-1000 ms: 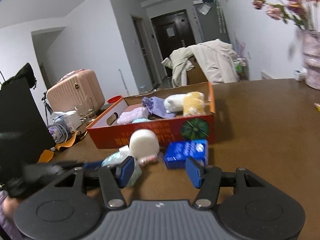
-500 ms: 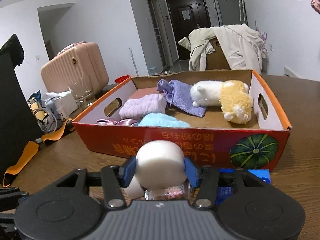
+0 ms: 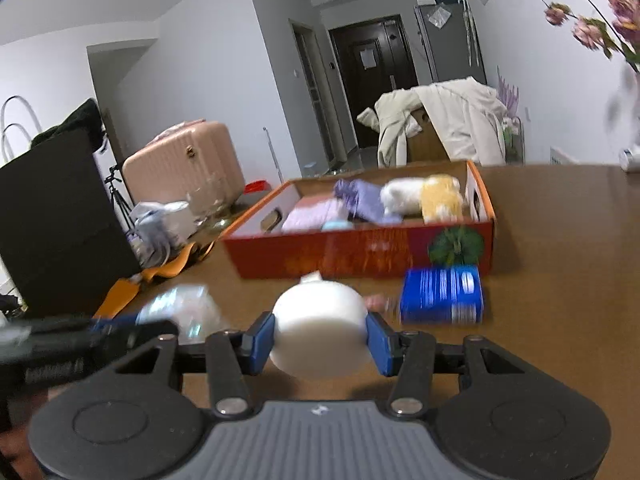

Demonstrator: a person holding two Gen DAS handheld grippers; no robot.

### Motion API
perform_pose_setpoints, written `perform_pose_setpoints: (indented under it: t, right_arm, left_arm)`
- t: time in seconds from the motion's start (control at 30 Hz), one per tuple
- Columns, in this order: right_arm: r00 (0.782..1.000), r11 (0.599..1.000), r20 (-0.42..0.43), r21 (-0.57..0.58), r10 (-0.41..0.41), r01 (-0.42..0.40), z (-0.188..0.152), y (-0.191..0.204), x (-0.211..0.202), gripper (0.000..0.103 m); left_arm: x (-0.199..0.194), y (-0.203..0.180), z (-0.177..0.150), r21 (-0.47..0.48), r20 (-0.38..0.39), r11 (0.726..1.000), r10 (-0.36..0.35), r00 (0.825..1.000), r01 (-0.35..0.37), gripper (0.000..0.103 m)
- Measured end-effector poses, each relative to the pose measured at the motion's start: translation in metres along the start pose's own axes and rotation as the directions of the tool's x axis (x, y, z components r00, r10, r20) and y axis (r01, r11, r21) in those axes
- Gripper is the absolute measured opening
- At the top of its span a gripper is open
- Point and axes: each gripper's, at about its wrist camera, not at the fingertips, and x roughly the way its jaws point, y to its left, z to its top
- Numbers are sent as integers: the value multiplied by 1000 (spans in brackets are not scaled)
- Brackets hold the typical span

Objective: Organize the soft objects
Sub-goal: 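Grasp the clear plastic bag with the left gripper while the right gripper grasps the white round sponge, then carry the bag and sponge into the box and open both grippers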

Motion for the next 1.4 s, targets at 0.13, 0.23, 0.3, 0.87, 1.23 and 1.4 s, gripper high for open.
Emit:
perform_pose_setpoints:
  t: [0.13, 0.23, 0.3, 0.87, 1.23, 1.4]
  right_arm:
    - [1000, 1000, 2, 6, 3, -3, -20, 6, -28, 49]
    - [1000, 1000, 25, 10, 6, -6, -26, 8, -46, 49]
    - [999, 1000, 39, 10, 5, -5, -26, 8, -53, 49]
    - [998, 996, 50, -73, -43, 47, 122, -49, 85, 49]
    - [983, 985, -120, -121, -141, 126, 149, -67, 231, 55]
    - [984, 983, -106, -131, -146, 131, 147, -65, 234, 68]
  left_arm:
    - [-20, -16, -6, 21, 18, 1000, -15, 1000, 15, 25]
    - [-30, -24, -8, 29, 30, 999, -25, 999, 24, 25]
    - [-34, -26, -9, 31, 35, 999, -27, 999, 26, 25]
    - [155, 6, 146, -1, -29, 1000, -20, 999, 20, 25]
    - [288, 33, 155, -68, -171, 998, -7, 985, -5, 51]
    - [275, 36, 158, -52, -126, 999, -17, 992, 10, 63]
